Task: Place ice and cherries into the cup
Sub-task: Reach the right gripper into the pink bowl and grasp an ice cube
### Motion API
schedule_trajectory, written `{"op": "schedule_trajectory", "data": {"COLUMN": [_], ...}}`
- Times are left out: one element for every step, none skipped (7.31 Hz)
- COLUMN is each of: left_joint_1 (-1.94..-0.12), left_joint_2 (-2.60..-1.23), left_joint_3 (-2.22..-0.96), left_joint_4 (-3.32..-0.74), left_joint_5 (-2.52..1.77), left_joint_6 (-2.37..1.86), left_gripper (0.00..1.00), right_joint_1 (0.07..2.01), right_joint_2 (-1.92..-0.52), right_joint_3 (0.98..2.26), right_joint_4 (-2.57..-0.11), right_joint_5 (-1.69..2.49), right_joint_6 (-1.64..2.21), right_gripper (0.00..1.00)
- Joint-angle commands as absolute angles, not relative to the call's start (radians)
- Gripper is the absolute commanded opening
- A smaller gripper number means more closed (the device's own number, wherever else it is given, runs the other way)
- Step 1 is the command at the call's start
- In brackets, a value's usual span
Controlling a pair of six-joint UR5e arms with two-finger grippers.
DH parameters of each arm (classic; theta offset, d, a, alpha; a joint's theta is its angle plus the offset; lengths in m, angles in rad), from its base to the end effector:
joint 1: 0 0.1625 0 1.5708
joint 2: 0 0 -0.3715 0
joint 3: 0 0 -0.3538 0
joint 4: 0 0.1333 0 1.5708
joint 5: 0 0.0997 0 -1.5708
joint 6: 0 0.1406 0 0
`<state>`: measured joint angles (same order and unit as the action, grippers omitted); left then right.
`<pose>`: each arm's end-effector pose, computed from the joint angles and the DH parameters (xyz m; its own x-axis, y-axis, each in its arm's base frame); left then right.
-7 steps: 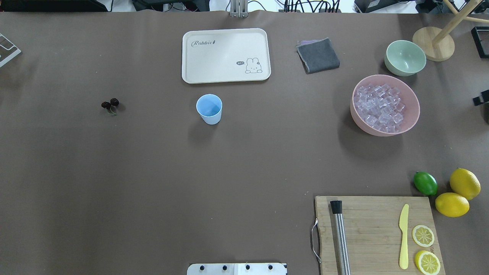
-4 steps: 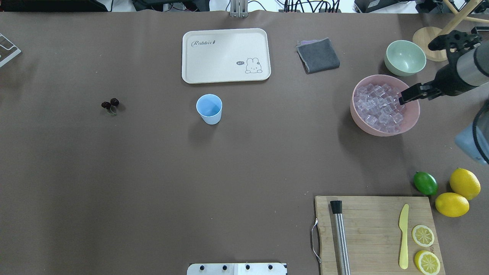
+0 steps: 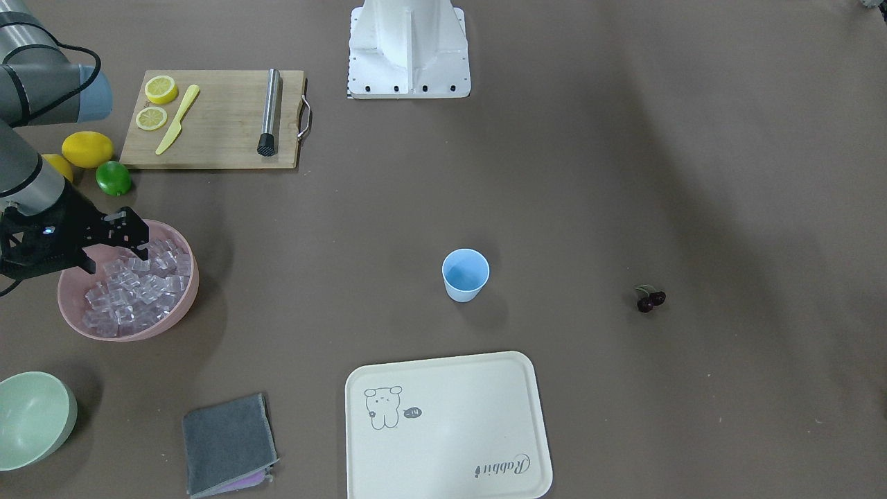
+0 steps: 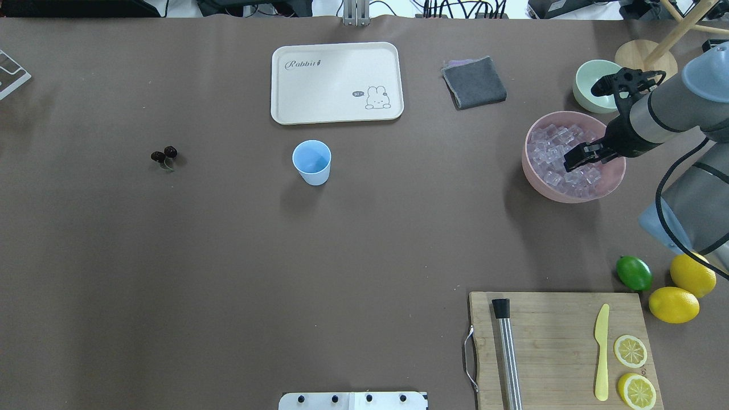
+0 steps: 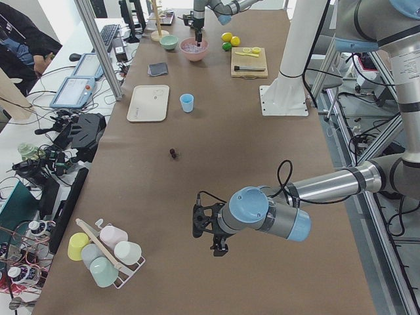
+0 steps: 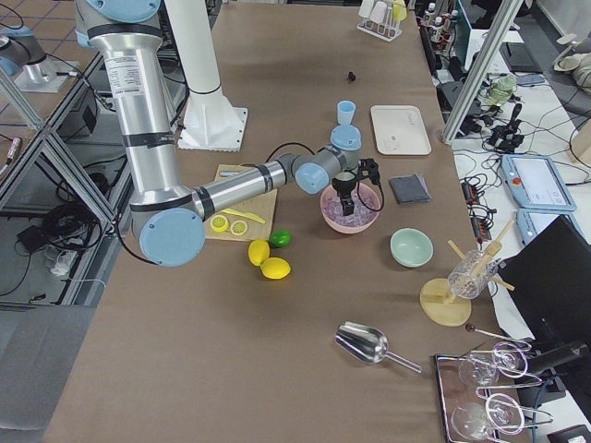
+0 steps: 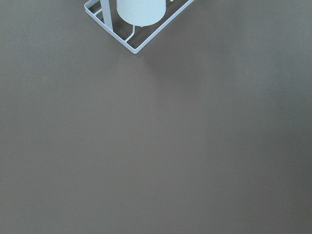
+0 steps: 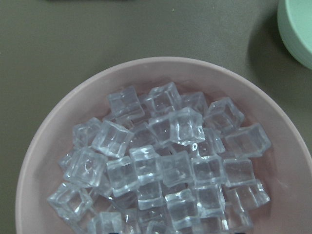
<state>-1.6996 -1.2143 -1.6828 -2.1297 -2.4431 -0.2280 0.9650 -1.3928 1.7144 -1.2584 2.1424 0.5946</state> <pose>-0.0686 -0.3303 0.6514 0.6233 -0.0648 -0.7793 0.2700 0.9531 0.1366 -0.2672 -0.4862 0.4525 0.6785 -0.2439 0.6929 0.0950 0.9645 0.2465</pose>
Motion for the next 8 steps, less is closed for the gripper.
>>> {"op": "schedule_trajectory", "data": {"left_joint_1": [-1.701,-1.706,-1.709,-1.710,-1.709,-1.710,-1.710,-1.710], "left_joint_2": [-1.212,-1.212,-1.212,-1.210,-1.212,-1.210,-1.212,-1.210], "left_joint_3": [-1.686,-1.684,-1.692,-1.693,-1.697,-1.697,-1.698,-1.701], "left_joint_4": [-2.131,-2.131,-2.131,-2.131,-2.131,-2.131,-2.131,-2.131], "left_joint_5": [-2.453,-2.477,-2.477,-2.477,-2.477,-2.477,-2.477,-2.477], "left_joint_6": [-0.229,-0.227,-0.227,-0.229,-0.227,-0.227,-0.229,-0.227], "left_gripper": [0.98,0.98,0.98,0.98,0.98,0.98,0.98,0.98], "right_joint_1": [0.944,0.942,0.937,0.937,0.933,0.930,0.930,0.930], "right_joint_2": [-1.393,-1.394,-1.394,-1.399,-1.391,-1.390,-1.390,-1.388], "right_joint_3": [1.704,1.704,1.703,1.704,1.697,1.684,1.681,1.683], "right_joint_4": [-1.259,-1.259,-1.259,-1.259,-1.261,-1.259,-1.259,-1.259], "right_joint_5": [2.125,2.120,2.118,2.118,2.108,2.106,2.105,2.105], "right_joint_6": [0.586,0.584,0.583,0.583,0.584,0.583,0.583,0.583], "right_gripper": [0.52,0.53,0.52,0.52,0.51,0.46,0.38,0.28]}}
